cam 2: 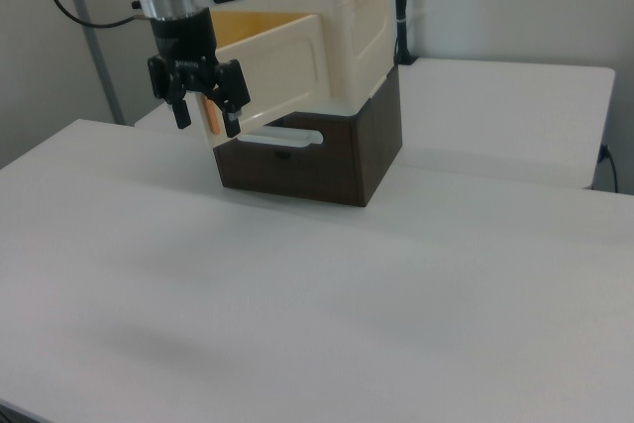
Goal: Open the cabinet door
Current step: 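Release the door and lift the gripper away from the cabinet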
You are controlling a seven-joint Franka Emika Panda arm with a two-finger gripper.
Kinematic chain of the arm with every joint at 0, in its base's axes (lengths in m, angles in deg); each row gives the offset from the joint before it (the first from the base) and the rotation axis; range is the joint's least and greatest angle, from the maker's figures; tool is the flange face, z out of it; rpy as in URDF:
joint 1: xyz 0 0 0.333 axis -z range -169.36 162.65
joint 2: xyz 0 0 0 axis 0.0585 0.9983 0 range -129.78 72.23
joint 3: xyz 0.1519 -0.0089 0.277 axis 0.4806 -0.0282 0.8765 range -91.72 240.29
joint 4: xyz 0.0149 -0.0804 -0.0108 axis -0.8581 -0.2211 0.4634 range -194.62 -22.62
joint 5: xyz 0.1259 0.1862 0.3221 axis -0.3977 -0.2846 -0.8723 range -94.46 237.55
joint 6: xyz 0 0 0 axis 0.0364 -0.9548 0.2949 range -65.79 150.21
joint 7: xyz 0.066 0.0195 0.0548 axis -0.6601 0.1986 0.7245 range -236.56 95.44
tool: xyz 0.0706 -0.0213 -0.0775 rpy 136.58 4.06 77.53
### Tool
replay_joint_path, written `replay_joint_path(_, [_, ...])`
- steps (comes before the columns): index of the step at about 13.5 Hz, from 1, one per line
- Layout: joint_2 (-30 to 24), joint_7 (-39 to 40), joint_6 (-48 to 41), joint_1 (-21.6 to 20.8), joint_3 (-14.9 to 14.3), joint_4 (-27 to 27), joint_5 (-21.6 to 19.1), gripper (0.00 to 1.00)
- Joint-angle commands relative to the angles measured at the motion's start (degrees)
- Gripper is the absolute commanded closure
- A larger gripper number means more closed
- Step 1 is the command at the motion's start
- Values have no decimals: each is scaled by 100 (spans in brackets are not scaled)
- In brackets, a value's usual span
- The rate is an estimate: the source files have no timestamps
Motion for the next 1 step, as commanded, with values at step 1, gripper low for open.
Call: replay_joint_path(1, [-109,-86,355,8,35,-261,-239,0])
